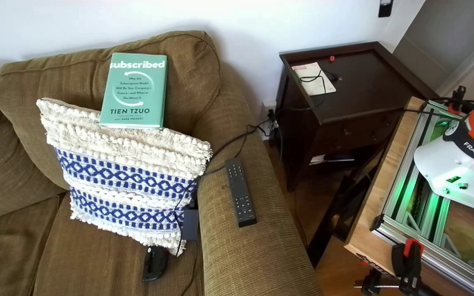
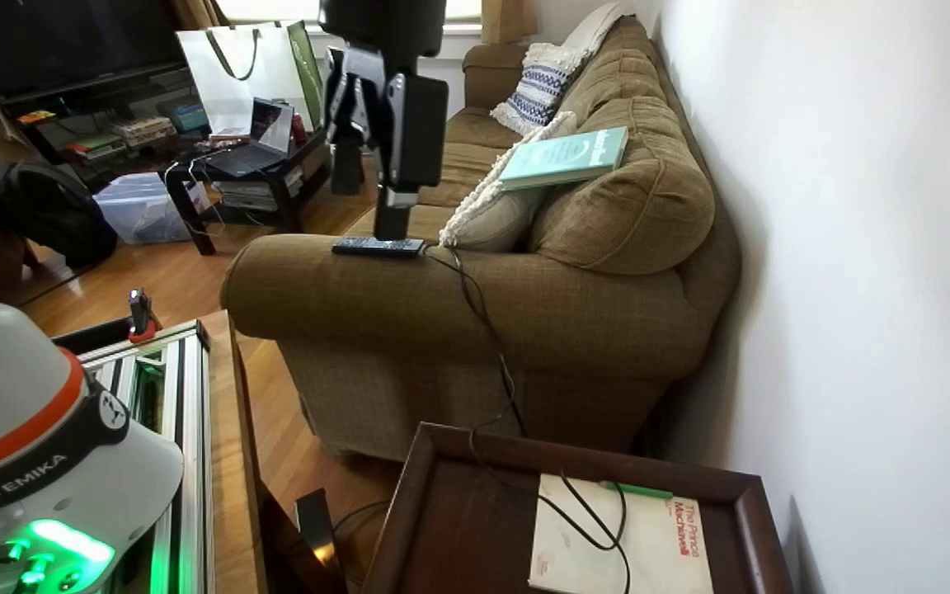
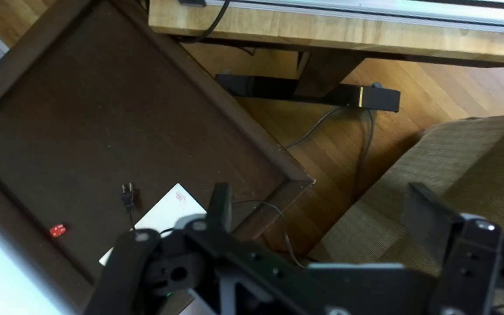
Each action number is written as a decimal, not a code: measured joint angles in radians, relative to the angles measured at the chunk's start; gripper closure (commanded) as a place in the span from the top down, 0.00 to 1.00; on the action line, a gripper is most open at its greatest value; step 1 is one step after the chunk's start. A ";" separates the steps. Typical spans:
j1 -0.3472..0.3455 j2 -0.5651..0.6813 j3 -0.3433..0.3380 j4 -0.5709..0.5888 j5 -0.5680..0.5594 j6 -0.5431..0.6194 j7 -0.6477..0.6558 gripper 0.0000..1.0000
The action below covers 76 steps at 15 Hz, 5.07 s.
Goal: Pick up the die and drop it
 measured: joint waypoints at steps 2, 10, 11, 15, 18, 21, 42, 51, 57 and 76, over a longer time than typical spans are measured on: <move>0.021 0.112 0.044 0.031 -0.051 0.043 0.006 1.00; 0.026 0.577 0.048 0.242 -0.407 0.085 -0.044 1.00; 0.025 0.622 0.043 0.261 -0.453 0.085 -0.051 1.00; 0.023 0.774 0.019 0.306 -0.619 0.086 -0.048 1.00; 0.007 0.862 -0.003 0.317 -0.710 0.109 -0.027 1.00; -0.006 0.932 -0.023 0.329 -0.767 0.114 0.027 1.00; -0.056 1.327 -0.056 0.632 -0.981 0.042 0.052 1.00; -0.133 1.470 -0.092 0.765 -1.058 0.123 -0.022 1.00; -0.166 1.489 -0.096 0.790 -1.075 0.144 -0.030 1.00; -0.223 1.487 -0.108 0.799 -1.085 0.276 -0.147 0.54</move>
